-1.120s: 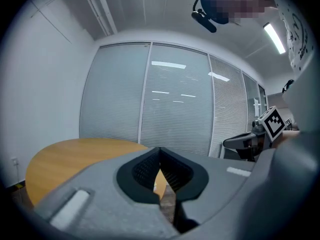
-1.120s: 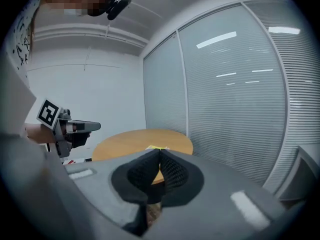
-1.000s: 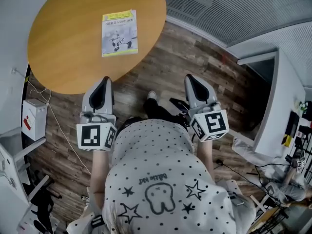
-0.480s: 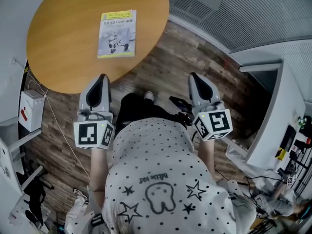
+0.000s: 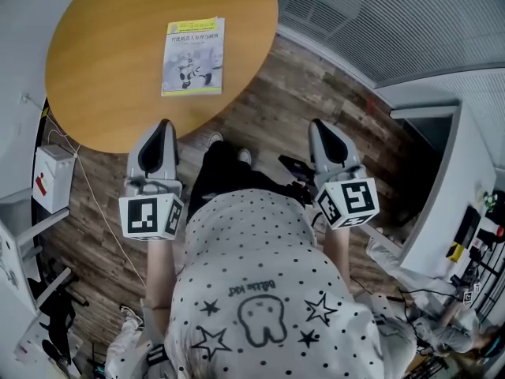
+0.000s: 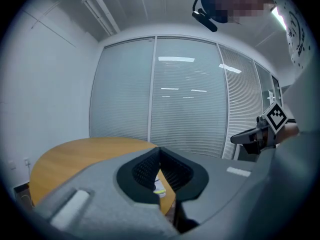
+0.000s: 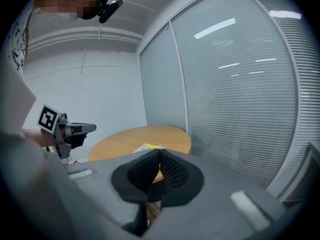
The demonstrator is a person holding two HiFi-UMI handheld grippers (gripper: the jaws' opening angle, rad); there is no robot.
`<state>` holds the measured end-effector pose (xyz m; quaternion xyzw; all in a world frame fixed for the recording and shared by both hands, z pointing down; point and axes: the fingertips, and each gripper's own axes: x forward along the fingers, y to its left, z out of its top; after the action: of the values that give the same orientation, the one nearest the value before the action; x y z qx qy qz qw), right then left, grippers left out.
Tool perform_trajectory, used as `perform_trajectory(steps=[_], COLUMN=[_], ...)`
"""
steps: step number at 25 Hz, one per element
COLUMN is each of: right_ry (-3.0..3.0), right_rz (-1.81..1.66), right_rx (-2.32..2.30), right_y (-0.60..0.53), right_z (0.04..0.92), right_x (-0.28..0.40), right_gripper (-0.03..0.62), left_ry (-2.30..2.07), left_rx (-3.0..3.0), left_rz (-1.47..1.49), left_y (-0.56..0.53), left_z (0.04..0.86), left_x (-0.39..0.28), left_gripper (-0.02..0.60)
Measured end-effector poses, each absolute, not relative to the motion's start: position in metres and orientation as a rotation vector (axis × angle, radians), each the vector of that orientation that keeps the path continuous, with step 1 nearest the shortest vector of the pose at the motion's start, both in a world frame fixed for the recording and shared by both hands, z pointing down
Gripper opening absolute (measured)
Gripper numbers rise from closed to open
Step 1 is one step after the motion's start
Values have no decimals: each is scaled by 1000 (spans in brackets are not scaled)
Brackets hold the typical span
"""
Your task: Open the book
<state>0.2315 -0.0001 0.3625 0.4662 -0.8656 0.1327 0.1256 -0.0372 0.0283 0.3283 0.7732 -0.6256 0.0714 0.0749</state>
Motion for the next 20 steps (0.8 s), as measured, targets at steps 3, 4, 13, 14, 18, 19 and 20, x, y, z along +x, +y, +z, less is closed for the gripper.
perform_trajectory(steps=[3, 4, 13, 14, 18, 19, 20], right_ry=[-2506, -2501, -2467, -2467, -2468, -2465, -2462], right_rz=[384, 386, 379, 374, 358, 350, 343], right_rx=[1377, 1388, 1450, 1453, 1460, 1461, 1465], right_y=[-4, -5, -45, -49, -50, -52, -55], right_z=[364, 363, 361, 358, 346, 344, 343], right_x=[231, 231, 174, 170, 170, 168, 164], right_gripper=[4, 4, 3, 3, 4, 4, 3], left_ry=[-1864, -1860, -1795, -1795, -1791, -1788, -1783], left_rx=[2338, 2340, 2407, 2413, 2424, 2425, 2426], left_rz=[208, 204, 214, 217, 217, 215, 210], left_y=[22, 20, -22, -25, -29, -32, -35], left_z=[328, 327, 327, 325, 312, 311, 311], left_x=[-39, -40, -96, -102, -105, -107, -111], left_gripper=[6, 6, 6, 8, 6, 6, 6])
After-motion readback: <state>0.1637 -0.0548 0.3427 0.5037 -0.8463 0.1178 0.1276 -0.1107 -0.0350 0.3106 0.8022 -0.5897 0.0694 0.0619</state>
